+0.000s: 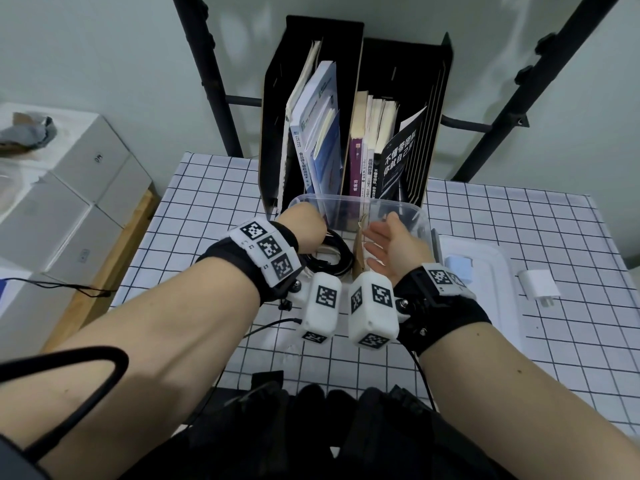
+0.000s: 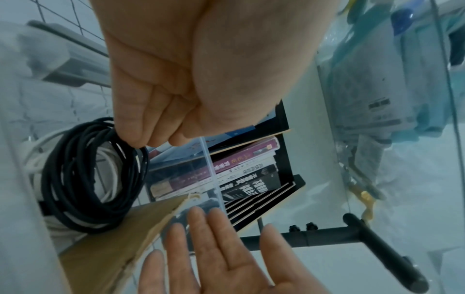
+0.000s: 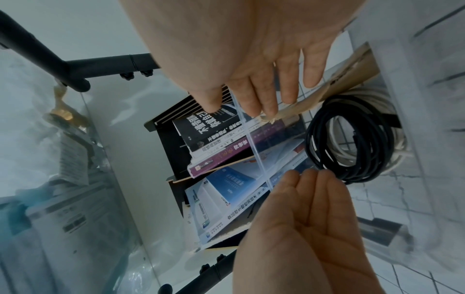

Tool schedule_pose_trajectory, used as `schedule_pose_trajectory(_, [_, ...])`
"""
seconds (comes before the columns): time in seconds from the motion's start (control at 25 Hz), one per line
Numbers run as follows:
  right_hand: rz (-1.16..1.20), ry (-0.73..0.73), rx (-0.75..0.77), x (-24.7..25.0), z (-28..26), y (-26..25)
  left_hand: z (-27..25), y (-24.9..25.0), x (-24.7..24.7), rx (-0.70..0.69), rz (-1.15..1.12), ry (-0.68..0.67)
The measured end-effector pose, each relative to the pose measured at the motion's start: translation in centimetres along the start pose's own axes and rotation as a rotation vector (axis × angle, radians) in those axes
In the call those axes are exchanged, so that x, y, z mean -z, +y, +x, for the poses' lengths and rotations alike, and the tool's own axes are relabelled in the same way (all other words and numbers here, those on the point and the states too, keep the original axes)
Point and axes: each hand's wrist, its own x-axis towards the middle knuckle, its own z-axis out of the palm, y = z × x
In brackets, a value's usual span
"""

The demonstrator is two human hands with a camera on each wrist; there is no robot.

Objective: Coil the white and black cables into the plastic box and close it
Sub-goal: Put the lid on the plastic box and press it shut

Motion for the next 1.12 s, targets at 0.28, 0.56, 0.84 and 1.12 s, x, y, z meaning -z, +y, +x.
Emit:
schedule_pose_trajectory(0.28, [0.067,0.101,0.089,2.3,-1.6,-1.1,-2.9,1.5,-1.0,-0.089,-0.225,-0.094])
schedule_pose_trajectory(0.56, [0.215,0.31,0.184,9.8,-1.6,-3.1,-4.6,3.2,-3.8,-0.099,-0.3,-0.17])
schedule_pose_trajectory(0.84, [0.092,0.345,0.015,13.8,0.9,-2.6,-3.4,2.9,-6.0,-0.071,-0.287,-0.134])
schedule_pose_trajectory(1.12, [-0.169,0.451,-0.04,15.0,3.5,-1.7,-1.3,3.3,-7.2,-0.025,-0.291,-0.092])
